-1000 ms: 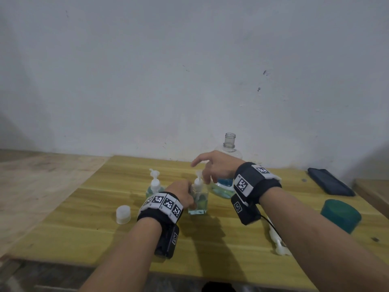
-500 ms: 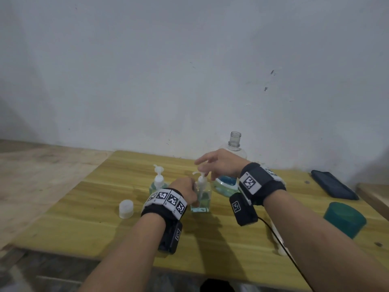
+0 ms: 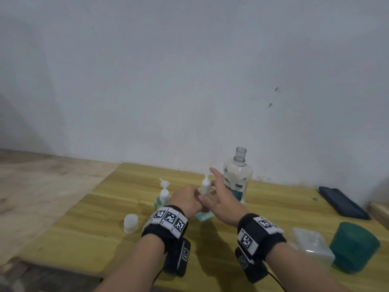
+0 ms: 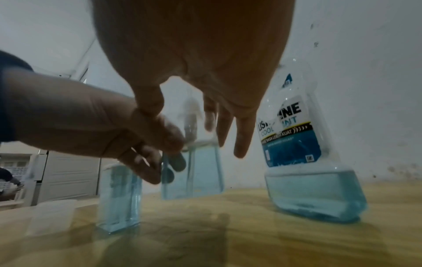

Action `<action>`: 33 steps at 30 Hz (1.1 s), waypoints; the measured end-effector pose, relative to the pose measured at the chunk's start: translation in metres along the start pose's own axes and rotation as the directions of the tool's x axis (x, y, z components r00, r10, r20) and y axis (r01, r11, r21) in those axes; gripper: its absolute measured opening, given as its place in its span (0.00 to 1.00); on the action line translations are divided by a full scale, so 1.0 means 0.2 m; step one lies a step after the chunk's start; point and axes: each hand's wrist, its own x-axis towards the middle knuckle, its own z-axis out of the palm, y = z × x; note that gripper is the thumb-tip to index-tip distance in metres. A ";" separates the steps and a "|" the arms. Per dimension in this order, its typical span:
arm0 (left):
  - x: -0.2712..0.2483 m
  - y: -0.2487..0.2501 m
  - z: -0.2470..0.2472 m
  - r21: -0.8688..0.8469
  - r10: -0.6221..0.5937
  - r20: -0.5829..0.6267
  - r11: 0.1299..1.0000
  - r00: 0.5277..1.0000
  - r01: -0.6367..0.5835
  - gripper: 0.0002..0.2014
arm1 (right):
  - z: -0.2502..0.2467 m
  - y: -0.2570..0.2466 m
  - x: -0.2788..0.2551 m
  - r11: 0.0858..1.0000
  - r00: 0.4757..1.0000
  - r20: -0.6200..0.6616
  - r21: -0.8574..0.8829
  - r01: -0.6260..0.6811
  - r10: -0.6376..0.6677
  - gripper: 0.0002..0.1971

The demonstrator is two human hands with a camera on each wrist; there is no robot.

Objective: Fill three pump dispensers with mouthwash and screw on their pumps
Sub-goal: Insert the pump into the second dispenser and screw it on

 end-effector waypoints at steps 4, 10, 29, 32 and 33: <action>0.00 0.05 -0.05 -0.123 0.065 -0.041 0.990 0.997 -0.070 0.08 | -0.03 -0.07 0.01 0.993 0.985 -0.127 0.007 0.121 -0.119 0.40; 0.00 0.05 -0.06 -0.231 0.072 -0.030 0.970 0.997 -0.077 0.07 | -0.04 -0.07 0.06 0.979 0.969 -0.143 -0.060 0.195 -0.202 0.37; -0.03 -0.01 -0.05 -0.255 0.046 0.030 0.966 0.998 -0.037 0.08 | -0.01 -0.01 0.06 0.986 0.991 -0.054 0.111 0.127 -0.122 0.31; -0.02 -0.04 -0.05 -0.224 0.026 0.071 0.975 0.997 -0.010 0.14 | -0.04 0.00 0.05 0.992 0.998 0.006 0.113 0.058 -0.059 0.08; -0.01 -0.05 -0.05 -0.206 0.018 0.082 0.979 0.996 -0.001 0.15 | -0.05 0.01 0.05 0.993 0.998 0.012 0.102 0.065 -0.066 0.11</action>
